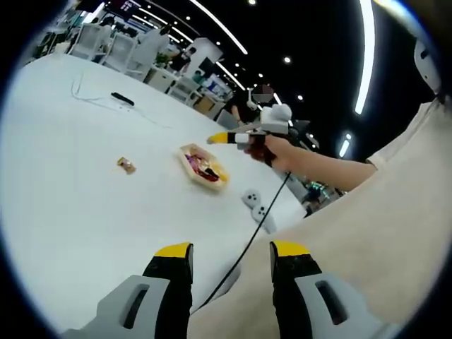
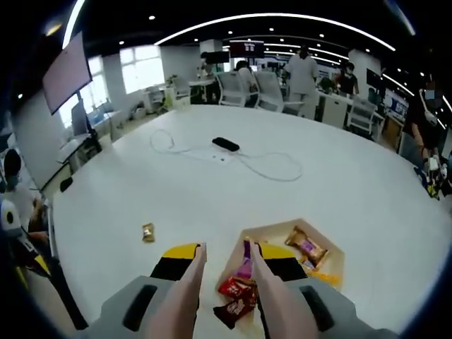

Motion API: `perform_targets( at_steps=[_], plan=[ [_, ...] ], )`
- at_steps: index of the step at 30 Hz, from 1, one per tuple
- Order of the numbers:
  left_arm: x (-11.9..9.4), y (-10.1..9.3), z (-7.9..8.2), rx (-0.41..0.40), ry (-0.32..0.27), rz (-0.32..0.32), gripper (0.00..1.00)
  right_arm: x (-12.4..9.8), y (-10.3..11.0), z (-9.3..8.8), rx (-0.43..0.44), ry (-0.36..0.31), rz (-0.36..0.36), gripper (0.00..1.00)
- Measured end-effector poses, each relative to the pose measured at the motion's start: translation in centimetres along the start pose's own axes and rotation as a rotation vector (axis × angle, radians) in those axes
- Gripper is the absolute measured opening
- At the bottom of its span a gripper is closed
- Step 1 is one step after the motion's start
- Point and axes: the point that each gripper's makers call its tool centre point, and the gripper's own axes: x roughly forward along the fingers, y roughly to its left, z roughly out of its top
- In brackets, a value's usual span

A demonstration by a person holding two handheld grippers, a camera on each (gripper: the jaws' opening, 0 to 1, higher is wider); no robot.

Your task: Place the target food into the container with the food tongs after gripping and lifting it, then release it inside without dropping or visibly crushing the food.

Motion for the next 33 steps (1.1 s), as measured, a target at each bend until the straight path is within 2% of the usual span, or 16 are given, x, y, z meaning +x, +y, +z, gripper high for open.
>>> perform_targets(
  at_steps=[33],
  plan=[
    [-2.7, 1.2, 0.3, -0.032, -0.075, 0.072, 0.43, 3.4, 7.5, 2.7, -0.101, 0.008, 0.129, 0.31]
  ],
)
